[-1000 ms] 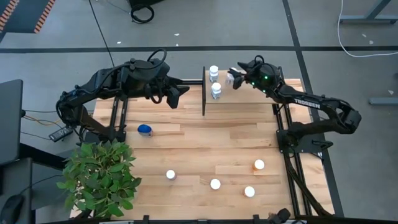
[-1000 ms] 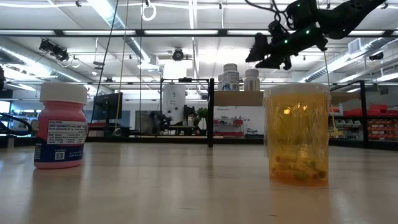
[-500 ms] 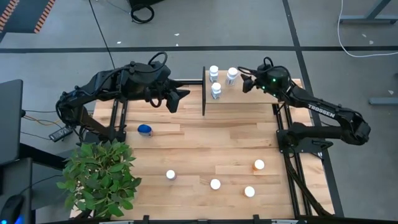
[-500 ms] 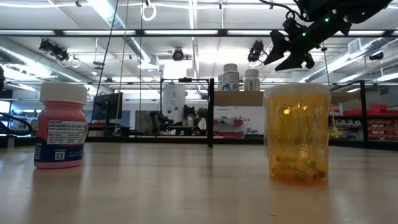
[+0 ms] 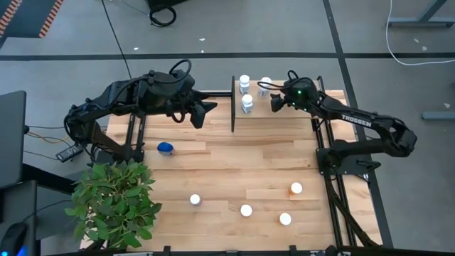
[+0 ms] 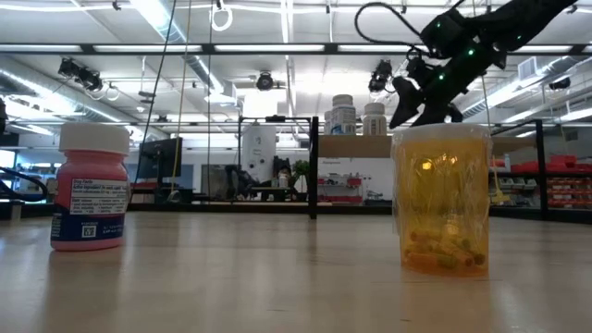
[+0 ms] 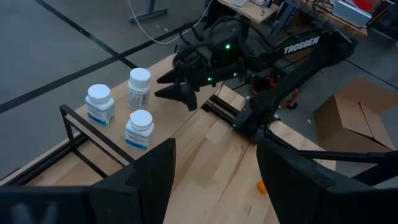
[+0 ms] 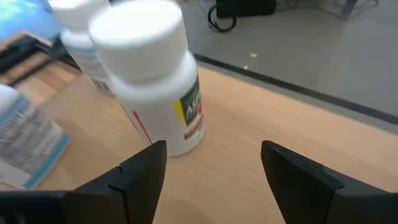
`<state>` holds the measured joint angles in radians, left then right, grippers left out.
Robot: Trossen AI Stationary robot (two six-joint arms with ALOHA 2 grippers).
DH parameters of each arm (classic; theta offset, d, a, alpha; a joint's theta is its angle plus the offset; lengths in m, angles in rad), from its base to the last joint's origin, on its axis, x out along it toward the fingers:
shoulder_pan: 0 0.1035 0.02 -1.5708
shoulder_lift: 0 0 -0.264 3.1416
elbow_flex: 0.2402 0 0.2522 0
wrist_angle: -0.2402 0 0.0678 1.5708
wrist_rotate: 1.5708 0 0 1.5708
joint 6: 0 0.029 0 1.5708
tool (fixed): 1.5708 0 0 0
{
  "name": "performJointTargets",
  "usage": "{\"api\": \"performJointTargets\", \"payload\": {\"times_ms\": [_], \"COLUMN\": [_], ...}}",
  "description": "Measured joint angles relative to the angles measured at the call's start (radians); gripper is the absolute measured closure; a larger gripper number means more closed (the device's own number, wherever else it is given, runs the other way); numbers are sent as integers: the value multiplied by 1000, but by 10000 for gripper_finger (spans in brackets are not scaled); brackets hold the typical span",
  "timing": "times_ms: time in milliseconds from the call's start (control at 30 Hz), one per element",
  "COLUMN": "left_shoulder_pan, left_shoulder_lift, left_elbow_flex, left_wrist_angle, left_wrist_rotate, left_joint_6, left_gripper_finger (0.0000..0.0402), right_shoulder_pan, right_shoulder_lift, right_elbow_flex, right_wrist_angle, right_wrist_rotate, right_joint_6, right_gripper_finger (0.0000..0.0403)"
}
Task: Pick and place medicine bottles onto shelf by color
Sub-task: Put the white green medicine bottle on the shelf
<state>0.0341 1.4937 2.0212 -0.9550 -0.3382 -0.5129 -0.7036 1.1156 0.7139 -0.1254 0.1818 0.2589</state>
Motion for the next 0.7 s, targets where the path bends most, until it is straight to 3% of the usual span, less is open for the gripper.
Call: {"api": "performJointTargets", "payload": {"times_ms": [700], "left_shoulder_pan": [-24], "left_shoulder_lift": [0], "left_elbow_flex": [0], "left_wrist_angle": [-2], "left_wrist_rotate": [-2], "left_joint_6": [-1], "left_gripper_finger": [171], "right_shoulder_pan": [0], "right_shoulder_lift": [44], "right_elbow_flex": [0], "right_wrist_angle": [122], "right_wrist_rotate": [1], "right_joint_6": [3], "right_gripper_finger": [134]}}
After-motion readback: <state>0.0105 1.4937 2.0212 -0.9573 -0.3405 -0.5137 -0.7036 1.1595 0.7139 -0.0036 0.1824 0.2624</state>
